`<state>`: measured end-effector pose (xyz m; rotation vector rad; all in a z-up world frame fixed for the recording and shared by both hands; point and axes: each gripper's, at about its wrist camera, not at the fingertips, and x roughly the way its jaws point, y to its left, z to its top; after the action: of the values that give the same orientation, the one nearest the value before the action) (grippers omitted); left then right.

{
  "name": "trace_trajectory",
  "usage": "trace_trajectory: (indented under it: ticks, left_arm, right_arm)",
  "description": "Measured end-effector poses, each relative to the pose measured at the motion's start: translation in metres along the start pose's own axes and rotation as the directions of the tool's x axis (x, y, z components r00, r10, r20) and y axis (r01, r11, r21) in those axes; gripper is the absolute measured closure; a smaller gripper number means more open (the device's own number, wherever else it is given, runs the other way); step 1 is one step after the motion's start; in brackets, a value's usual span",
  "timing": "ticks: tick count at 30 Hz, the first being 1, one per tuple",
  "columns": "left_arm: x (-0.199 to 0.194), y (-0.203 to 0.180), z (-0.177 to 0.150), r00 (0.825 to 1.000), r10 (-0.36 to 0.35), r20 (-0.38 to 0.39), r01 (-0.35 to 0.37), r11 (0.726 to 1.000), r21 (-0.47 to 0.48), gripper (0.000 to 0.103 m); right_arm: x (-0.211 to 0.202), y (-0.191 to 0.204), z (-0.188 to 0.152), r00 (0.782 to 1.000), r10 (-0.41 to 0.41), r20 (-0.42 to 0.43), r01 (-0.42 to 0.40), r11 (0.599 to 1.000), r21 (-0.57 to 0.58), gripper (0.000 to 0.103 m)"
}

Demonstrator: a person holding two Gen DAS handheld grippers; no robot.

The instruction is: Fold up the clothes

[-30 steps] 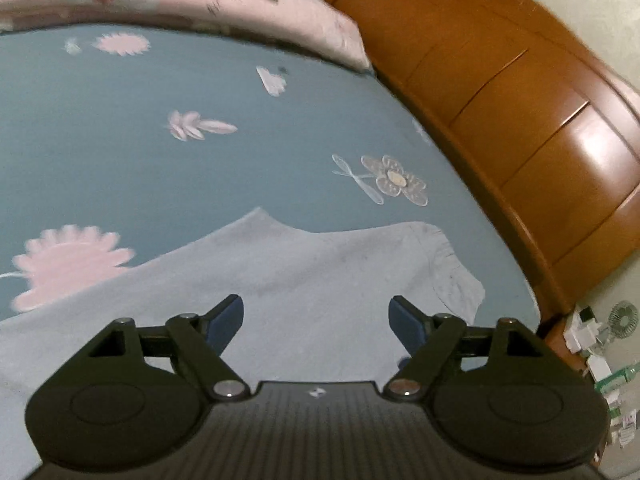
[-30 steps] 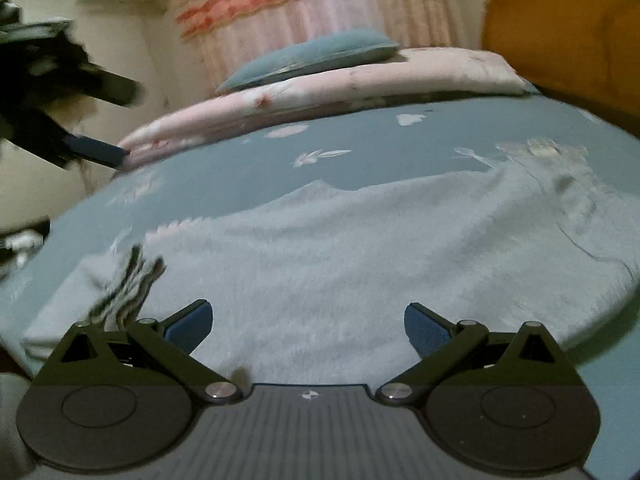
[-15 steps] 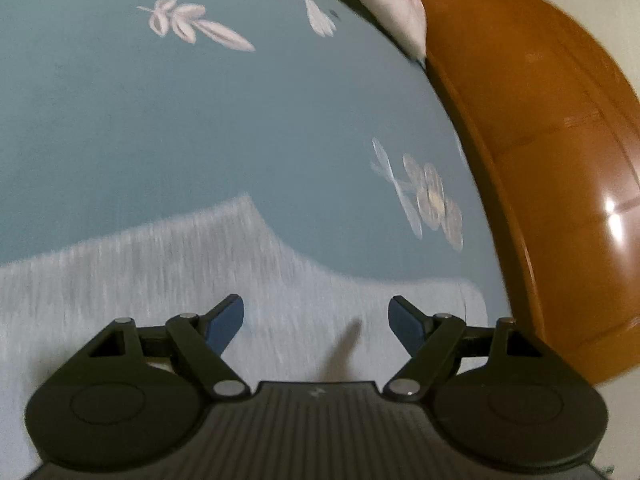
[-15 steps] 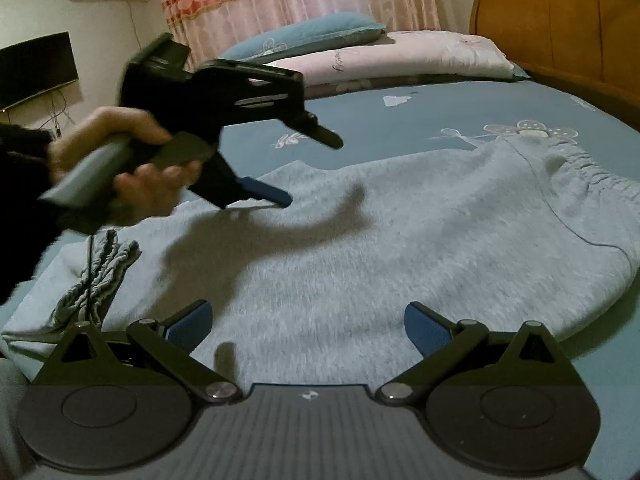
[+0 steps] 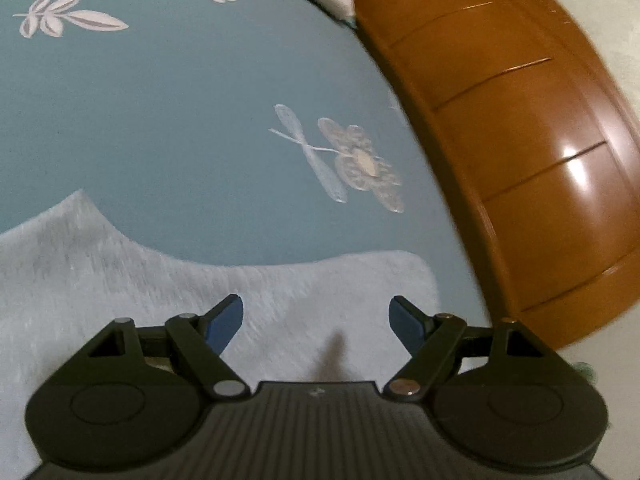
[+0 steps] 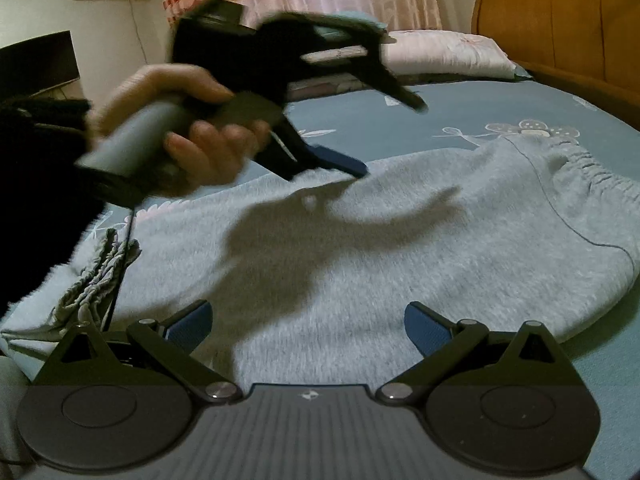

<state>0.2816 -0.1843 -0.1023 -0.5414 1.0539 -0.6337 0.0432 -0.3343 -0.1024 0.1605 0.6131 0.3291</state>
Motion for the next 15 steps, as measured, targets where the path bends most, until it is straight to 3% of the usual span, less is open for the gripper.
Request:
trace_trajectory:
  ticks: [3,9,12,15]
  left_arm:
    - [0.009,0.007,0.005,1.000,-0.001,0.002,0.001,0.999,-0.046,0.023]
    - [-0.007,-0.023,0.005,0.997,-0.082,0.013,0.082,0.997,0.017,0.022]
    - [0.013,-0.031,0.005,0.999,-0.040,-0.022,0.042,0.997,0.058,0.022]
    - [0.036,-0.023,0.003,0.999,0.002,-0.045,0.000,0.999,0.039,0.022]
  right_arm:
    - [-0.001,-0.001,0.000,1.000,0.004,-0.001,-0.004,1.000,-0.002,0.000]
    - [-0.003,-0.003,0.000,1.000,0.018,0.003,-0.018,1.000,0.004,0.000]
    - [-0.003,-0.001,0.000,1.000,0.012,0.001,-0.012,1.000,-0.010,0.000]
    - [-0.006,0.001,-0.003,1.000,0.010,0.000,-0.010,1.000,-0.027,0.000]
